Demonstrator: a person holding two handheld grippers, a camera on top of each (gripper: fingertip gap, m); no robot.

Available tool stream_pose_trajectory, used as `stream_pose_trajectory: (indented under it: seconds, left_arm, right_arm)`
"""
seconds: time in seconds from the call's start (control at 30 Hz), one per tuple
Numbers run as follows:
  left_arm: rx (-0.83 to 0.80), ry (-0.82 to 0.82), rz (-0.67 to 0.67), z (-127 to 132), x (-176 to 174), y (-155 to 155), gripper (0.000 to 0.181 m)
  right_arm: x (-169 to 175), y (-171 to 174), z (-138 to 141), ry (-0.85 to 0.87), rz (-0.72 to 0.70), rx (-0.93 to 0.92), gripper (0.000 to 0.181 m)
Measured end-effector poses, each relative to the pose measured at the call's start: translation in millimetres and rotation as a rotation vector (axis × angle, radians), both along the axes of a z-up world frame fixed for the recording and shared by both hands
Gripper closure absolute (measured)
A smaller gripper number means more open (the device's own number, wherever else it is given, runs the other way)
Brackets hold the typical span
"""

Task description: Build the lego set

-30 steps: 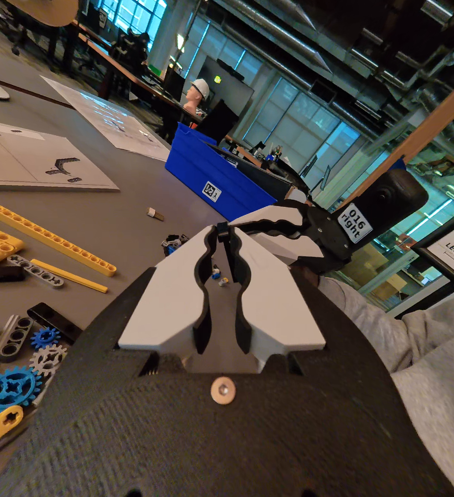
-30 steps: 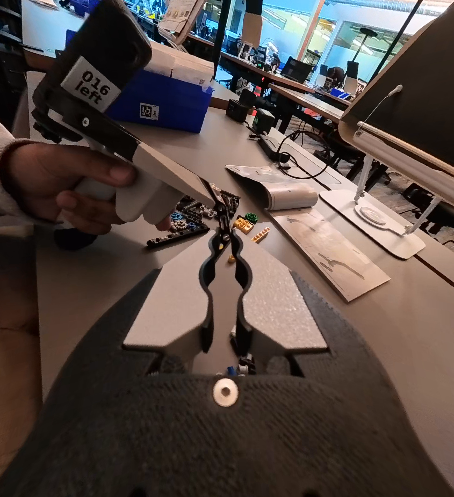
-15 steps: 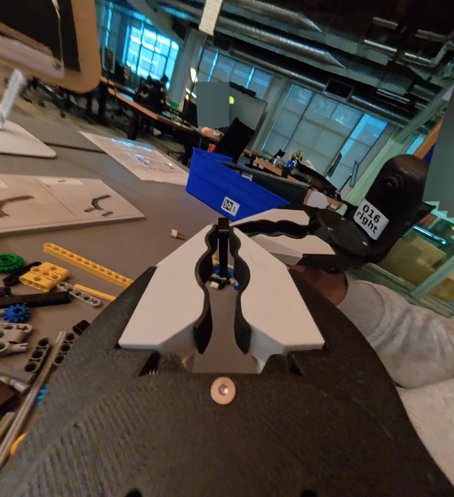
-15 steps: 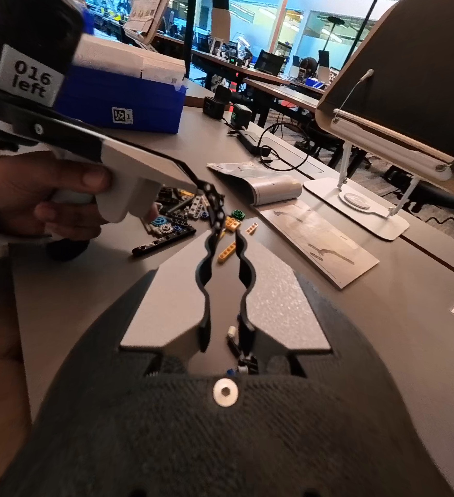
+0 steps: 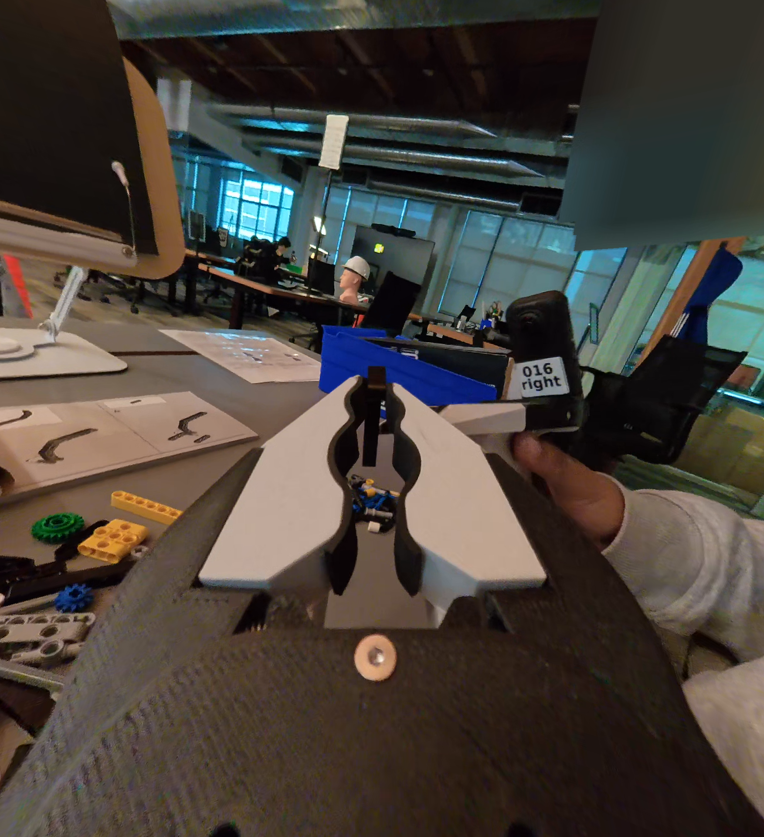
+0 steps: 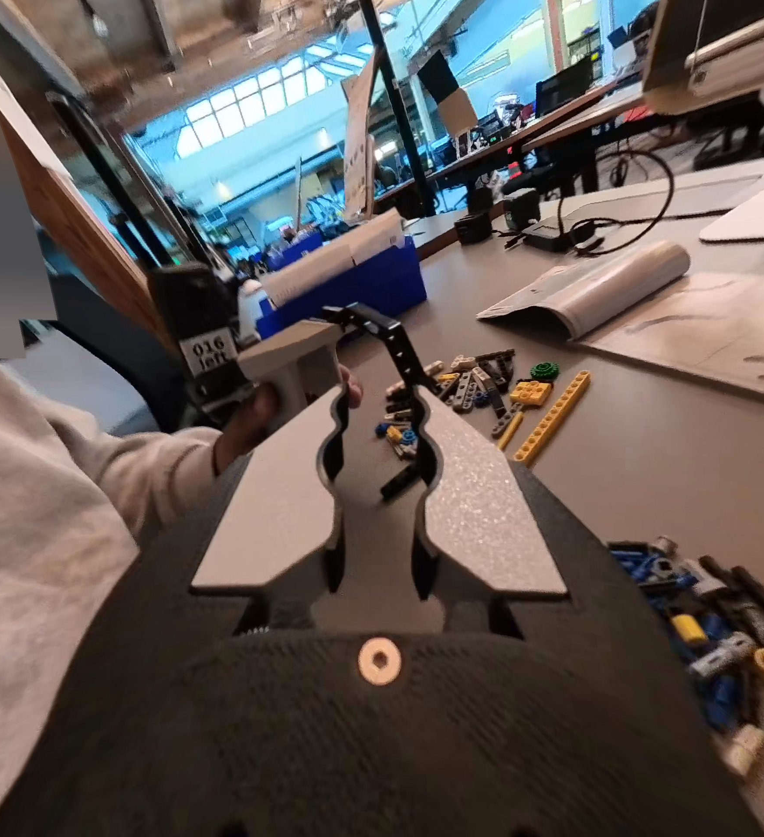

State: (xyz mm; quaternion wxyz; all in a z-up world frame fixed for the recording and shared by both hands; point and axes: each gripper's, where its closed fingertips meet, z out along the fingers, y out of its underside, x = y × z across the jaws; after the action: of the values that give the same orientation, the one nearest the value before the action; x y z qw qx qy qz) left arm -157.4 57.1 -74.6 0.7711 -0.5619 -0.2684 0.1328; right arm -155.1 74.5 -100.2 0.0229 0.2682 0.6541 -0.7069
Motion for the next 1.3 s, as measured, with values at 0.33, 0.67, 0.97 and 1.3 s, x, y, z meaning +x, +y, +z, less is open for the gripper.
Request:
stream_pose_trajectory:
  seconds: [0.33, 0.67, 0.97, 1.3]
  left_arm:
    - [-0.032, 0.059, -0.053, -0.2, 13.2, 13.7, 0.174]
    - [0.140, -0.046, -0.066, 8.8, 3.0, -4.7, 0.175]
    - [0.154, -0.097, -0.095, 3.2, 1.6, -1.5, 0.173]
    - [0.077, -0.209, -0.203, -17.7, 8.3, 21.8, 0.175]
  right_arm:
    - [-5.0, 15.9, 14.8, -0.232, 0.085, -0.262, 0.141]
    - [2.7, 5.4, -1.3, -0.150, 0.124, -0.093, 0.150]
    - [-4.2, 17.6, 9.5, -0.127, 0.080, -0.175, 0.175]
    - [-12.2, 38.5, 25.3, -0.100, 0.030, -0.279, 0.181]
